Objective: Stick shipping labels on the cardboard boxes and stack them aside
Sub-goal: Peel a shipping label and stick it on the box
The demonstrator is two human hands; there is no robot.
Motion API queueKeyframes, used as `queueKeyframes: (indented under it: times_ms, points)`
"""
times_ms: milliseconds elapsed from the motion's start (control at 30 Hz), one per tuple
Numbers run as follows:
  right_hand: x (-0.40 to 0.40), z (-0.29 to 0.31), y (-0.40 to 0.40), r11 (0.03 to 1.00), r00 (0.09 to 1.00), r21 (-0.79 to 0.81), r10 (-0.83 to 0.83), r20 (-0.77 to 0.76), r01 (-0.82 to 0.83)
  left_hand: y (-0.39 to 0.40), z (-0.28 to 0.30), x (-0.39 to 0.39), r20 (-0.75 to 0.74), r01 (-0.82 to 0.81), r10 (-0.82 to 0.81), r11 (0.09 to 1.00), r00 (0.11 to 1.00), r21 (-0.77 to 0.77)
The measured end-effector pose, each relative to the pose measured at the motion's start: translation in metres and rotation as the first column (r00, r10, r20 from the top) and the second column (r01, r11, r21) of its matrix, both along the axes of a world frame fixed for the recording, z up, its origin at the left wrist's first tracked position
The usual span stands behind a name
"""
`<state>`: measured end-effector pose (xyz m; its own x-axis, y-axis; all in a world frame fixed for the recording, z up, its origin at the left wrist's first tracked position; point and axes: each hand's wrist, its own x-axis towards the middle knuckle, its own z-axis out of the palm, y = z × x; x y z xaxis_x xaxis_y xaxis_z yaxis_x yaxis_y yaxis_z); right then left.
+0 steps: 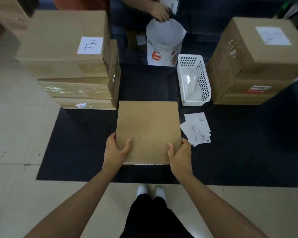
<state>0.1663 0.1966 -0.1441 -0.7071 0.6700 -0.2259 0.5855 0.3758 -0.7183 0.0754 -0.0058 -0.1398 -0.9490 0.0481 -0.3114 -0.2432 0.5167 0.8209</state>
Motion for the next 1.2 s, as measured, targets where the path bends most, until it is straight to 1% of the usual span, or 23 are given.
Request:
queueKeyframes:
  times_ms: [133,167,200,233,300,367,433,500,567,667,733,800,867,967,1067,1133,1200]
  points:
    - [0.001,0.003,0.002,1.0,0.999,-0.018,0.022,0.027,-0.021,0.0,0.001,0.001,0.009,0.018,-0.018,1.0,1.0,-0.006]
    - [0.001,0.004,0.004,0.999,0.999,-0.04,0.029,0.033,-0.028,-0.001,0.002,0.0,0.014,0.042,-0.041,0.998,0.999,-0.04]
    - [0.0,0.006,0.007,0.997,0.998,-0.061,0.043,0.043,-0.041,-0.001,0.003,-0.001,0.018,0.087,-0.086,0.99,0.996,-0.113]
    - [0.0,0.009,0.012,0.995,0.996,-0.076,0.07,0.056,-0.065,-0.001,0.006,-0.002,0.025,0.144,-0.142,0.965,0.99,-0.219]
    - [0.002,0.017,0.024,0.987,0.983,-0.061,0.154,0.103,-0.149,-0.002,0.013,-0.004,0.012,0.216,-0.233,0.882,0.973,-0.419]
    - [0.003,0.029,0.039,0.962,0.947,0.017,0.265,0.183,-0.272,-0.001,0.02,-0.007,-0.079,0.215,-0.314,0.794,0.946,-0.569]
    - [0.004,0.041,0.053,0.907,0.893,0.123,0.36,0.272,-0.403,0.007,0.03,-0.012,-0.161,0.207,-0.435,0.682,0.886,-0.701]
    - [0.002,0.051,0.066,0.852,0.86,0.217,0.399,0.319,-0.476,0.027,0.042,-0.019,-0.182,0.233,-0.559,0.588,0.809,-0.775]
    - [-0.002,0.058,0.079,0.815,0.846,0.282,0.405,0.348,-0.506,0.055,0.053,-0.024,-0.166,0.295,-0.654,0.534,0.738,-0.792]
    - [-0.006,0.064,0.097,0.767,0.81,0.321,0.414,0.415,-0.556,0.102,0.061,-0.025,-0.151,0.385,-0.747,0.491,0.647,-0.781]
    - [-0.006,0.064,0.11,0.743,0.782,0.321,0.419,0.46,-0.587,0.132,0.064,-0.021,-0.129,0.401,-0.782,0.445,0.61,-0.801]
    - [-0.006,0.063,0.126,0.742,0.772,0.314,0.412,0.484,-0.593,0.161,0.064,-0.016,-0.092,0.4,-0.804,0.387,0.588,-0.831]
    - [-0.007,0.061,0.145,0.747,0.766,0.295,0.417,0.49,-0.596,0.186,0.061,-0.009,-0.07,0.405,-0.82,0.352,0.567,-0.844]
    - [-0.015,0.059,0.178,0.751,0.757,0.259,0.449,0.474,-0.608,0.218,0.053,-0.003,-0.067,0.413,-0.82,0.355,0.569,-0.838]
    - [-0.025,0.056,0.21,0.728,0.729,0.226,0.504,0.462,-0.647,0.242,0.047,-0.002,-0.051,0.407,-0.795,0.364,0.605,-0.838]
    - [-0.03,0.048,0.222,0.702,0.697,0.205,0.541,0.471,-0.683,0.253,0.043,-0.005,-0.022,0.407,-0.777,0.353,0.629,-0.842]
    - [-0.031,0.035,0.225,0.65,0.647,0.202,0.574,0.501,-0.733,0.26,0.036,-0.008,-0.011,0.394,-0.764,0.345,0.645,-0.852]
